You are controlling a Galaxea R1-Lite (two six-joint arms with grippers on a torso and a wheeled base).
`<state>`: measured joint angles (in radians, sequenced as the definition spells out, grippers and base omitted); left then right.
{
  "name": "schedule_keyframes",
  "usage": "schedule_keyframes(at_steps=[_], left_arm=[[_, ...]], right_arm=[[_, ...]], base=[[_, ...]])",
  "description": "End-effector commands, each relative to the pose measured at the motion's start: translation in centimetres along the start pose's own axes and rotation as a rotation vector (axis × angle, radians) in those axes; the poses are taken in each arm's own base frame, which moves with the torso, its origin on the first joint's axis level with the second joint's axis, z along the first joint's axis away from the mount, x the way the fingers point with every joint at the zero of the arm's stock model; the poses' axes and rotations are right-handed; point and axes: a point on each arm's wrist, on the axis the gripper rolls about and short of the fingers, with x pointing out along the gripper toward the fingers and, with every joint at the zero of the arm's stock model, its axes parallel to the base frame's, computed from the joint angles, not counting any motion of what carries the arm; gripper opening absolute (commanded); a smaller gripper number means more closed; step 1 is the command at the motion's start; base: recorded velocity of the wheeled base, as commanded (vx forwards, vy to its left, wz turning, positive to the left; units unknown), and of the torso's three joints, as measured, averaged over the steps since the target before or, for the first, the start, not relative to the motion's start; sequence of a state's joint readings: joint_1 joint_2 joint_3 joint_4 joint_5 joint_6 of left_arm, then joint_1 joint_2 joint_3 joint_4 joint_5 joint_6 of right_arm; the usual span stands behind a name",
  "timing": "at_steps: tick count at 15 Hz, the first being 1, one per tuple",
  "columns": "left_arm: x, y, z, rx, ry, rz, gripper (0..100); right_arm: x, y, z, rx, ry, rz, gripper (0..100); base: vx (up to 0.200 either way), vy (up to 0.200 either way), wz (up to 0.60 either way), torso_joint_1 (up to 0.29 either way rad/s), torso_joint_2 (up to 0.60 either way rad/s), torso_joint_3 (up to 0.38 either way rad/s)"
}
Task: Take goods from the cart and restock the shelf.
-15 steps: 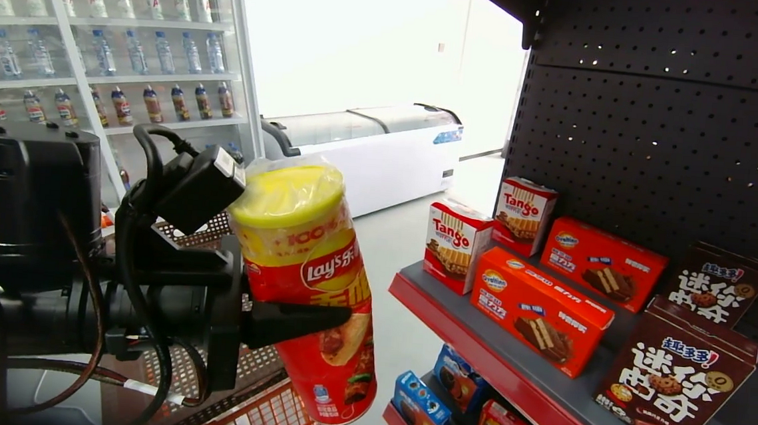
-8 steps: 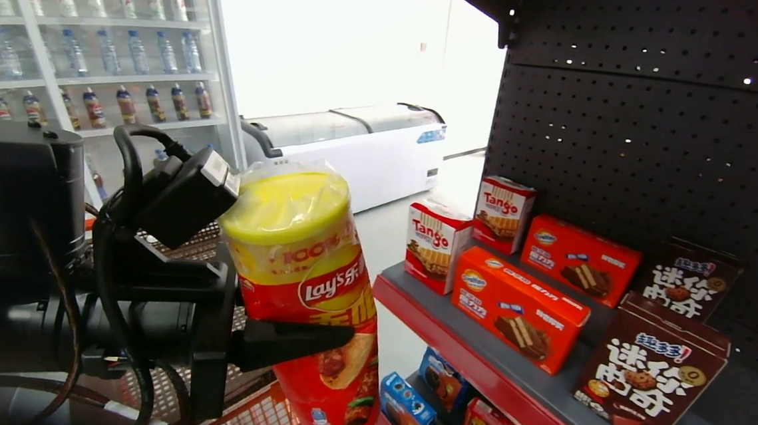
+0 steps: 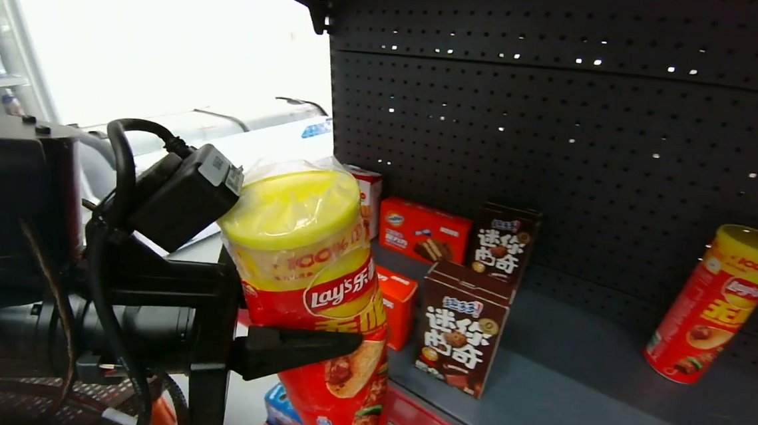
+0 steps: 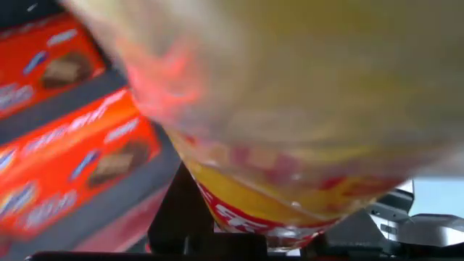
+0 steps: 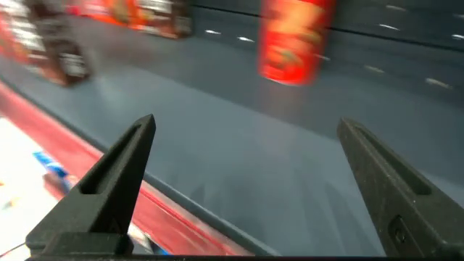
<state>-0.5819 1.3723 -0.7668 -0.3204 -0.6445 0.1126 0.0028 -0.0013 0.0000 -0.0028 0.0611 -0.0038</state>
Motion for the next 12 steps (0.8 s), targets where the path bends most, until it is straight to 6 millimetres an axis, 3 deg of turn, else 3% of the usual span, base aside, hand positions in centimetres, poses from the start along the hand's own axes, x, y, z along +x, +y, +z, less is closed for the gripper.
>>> schedule_keyframes(at_steps=[1, 11, 12], left_arm=[[0.11, -0.68, 0.26, 0.013, -0.008, -0.027, 0], [0.39, -0.98, 0.6, 0.023, -0.014, -0.042, 0], [0.43, -0.96, 0.53, 0.021, -0.011, -0.042, 0]], right_arm=[[0.01, 0.0, 0.01, -0.001, 0.001, 0.001, 100], [0.01, 0.0, 0.01, -0.001, 0.001, 0.001, 100], [0.01, 0.0, 0.01, -0.001, 0.001, 0.001, 100]], base=[[0.0, 0.0, -0.6, 0.002, 0.01, 0.002], [0.0, 0.0, -0.6, 0.004, 0.0, 0.001], [0.0, 0.0, 0.0, 0.0, 0.0, 0.0]])
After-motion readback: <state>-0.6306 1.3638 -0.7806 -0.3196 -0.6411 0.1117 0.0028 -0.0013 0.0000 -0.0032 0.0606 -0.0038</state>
